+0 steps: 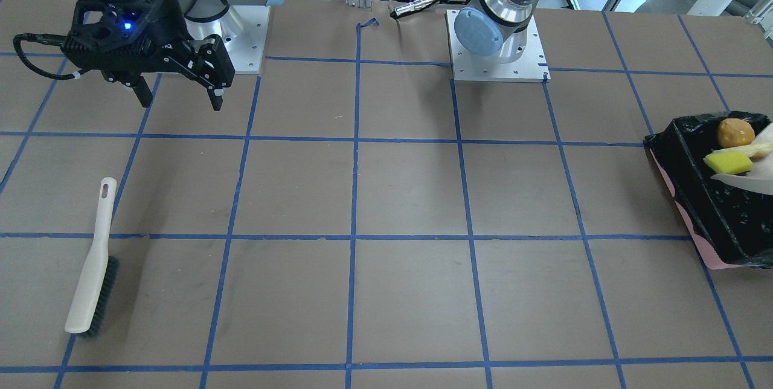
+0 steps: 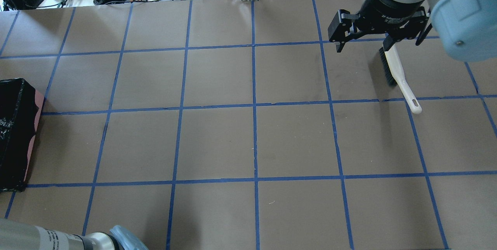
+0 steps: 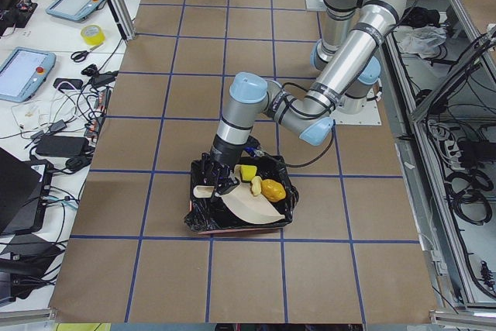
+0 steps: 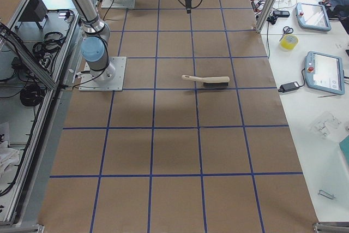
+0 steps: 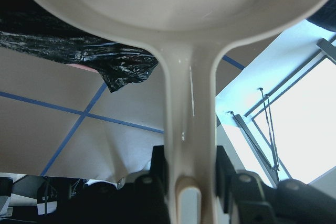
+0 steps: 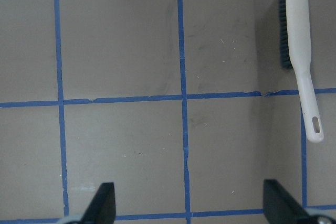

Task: Sweep and dump trash into bin
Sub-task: 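Tilt the dustpan over the bin with the left gripper while the right releases the brush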

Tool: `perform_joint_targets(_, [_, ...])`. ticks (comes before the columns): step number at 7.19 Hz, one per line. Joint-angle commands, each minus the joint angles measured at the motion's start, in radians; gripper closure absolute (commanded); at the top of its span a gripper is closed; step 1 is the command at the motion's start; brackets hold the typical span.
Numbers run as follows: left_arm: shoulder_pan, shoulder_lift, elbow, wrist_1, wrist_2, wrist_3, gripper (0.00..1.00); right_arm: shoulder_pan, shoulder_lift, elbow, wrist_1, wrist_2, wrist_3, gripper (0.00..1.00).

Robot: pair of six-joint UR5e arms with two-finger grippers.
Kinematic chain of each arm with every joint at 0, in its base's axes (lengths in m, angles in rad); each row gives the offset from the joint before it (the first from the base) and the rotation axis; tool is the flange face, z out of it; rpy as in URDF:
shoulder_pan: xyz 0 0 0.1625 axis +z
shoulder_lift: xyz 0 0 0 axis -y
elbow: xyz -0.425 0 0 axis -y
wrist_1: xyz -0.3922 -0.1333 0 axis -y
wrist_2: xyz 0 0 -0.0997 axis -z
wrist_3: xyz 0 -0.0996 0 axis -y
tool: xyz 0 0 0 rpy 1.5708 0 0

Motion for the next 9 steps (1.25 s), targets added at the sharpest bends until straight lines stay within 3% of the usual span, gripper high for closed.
perform_joint_targets(1, [0.000,0.018,0.004,0.091,-0.001,0.021,0.84,0.000,-0.001,0.000,-0.004,0.002,0.001,0.00])
perform_joint_targets(3, [0.000,0.026,0.004,0.101,-0.002,0.021,0.85,0.000,-0.001,0.000,-0.002,0.001,0.001,0.00])
perform_joint_targets(4, [0.000,0.033,0.007,0.083,0.008,0.020,0.96,0.000,-0.003,0.000,-0.002,0.002,0.001,0.00])
perform_joint_targets(6, [-0.008,0.029,0.071,-0.100,0.054,0.000,1.00,0.002,-0.001,0.000,-0.002,0.002,0.001,0.00])
perform_joint_targets(8, [-0.078,0.027,0.210,-0.414,0.058,-0.121,1.00,0.000,-0.003,-0.002,-0.002,0.002,0.001,0.00])
perform_joint_targets(9, [-0.138,0.026,0.281,-0.558,0.057,-0.272,1.00,0.002,-0.001,-0.002,-0.002,0.002,0.001,0.00])
